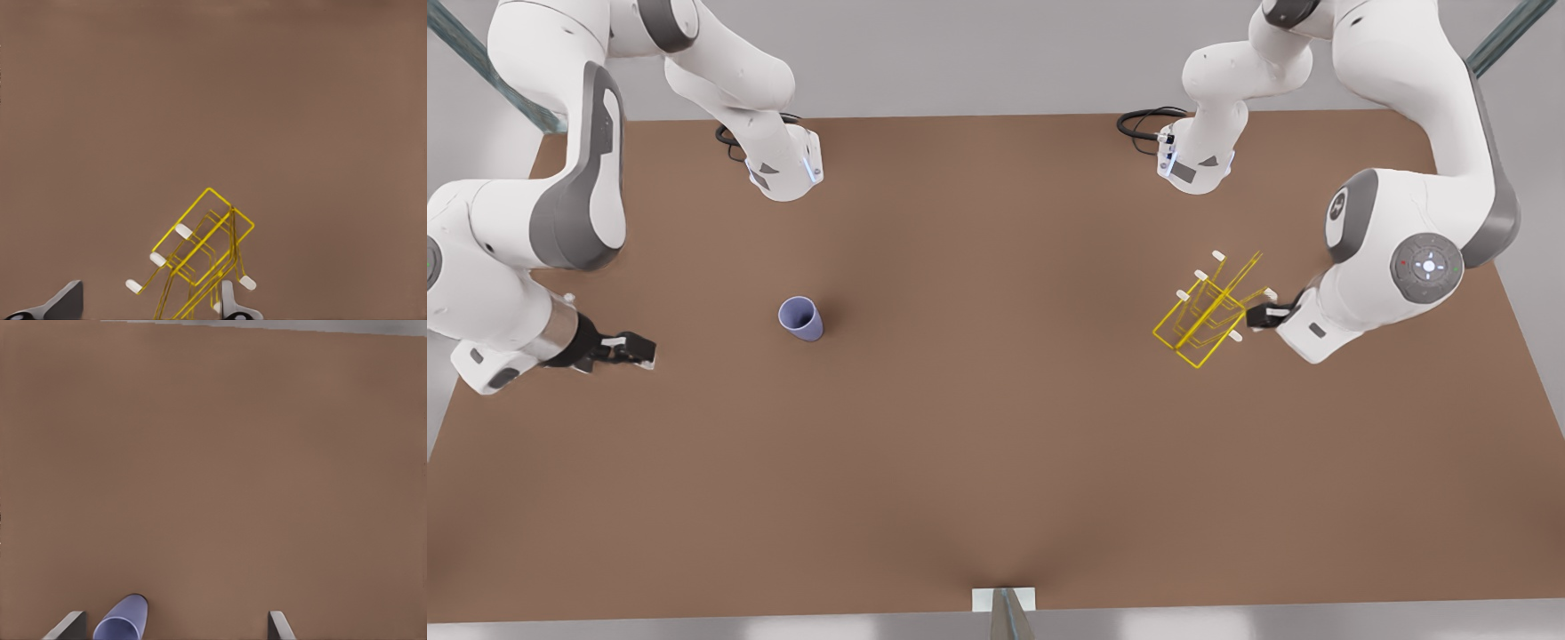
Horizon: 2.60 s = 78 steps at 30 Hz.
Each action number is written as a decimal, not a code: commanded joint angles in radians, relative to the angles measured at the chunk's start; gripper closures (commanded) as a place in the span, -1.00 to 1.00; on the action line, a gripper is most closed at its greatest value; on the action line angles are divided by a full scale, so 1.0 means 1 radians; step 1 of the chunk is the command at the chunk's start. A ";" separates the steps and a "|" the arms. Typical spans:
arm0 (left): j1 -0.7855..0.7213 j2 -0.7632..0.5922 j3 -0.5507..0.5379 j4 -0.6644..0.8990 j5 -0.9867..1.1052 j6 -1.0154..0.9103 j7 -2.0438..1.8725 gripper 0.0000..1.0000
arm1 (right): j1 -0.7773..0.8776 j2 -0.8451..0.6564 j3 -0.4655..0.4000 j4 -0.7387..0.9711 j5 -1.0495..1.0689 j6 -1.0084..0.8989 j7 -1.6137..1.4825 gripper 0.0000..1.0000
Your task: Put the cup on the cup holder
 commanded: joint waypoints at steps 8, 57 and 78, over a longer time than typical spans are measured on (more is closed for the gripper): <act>-0.032 0.085 -0.005 0.071 0.002 0.103 -0.130 -1.00 | 0.010 -0.021 0.015 -0.106 -0.009 0.111 -0.053 -1.00; -0.057 0.118 -0.008 0.046 0.018 0.041 -0.186 -1.00 | -0.089 -0.115 0.430 -0.838 -0.009 0.511 0.253 -1.00; -0.068 0.122 -0.009 0.046 0.016 0.037 -0.186 -1.00 | -0.128 -0.173 0.499 -1.025 -0.066 0.723 0.266 -1.00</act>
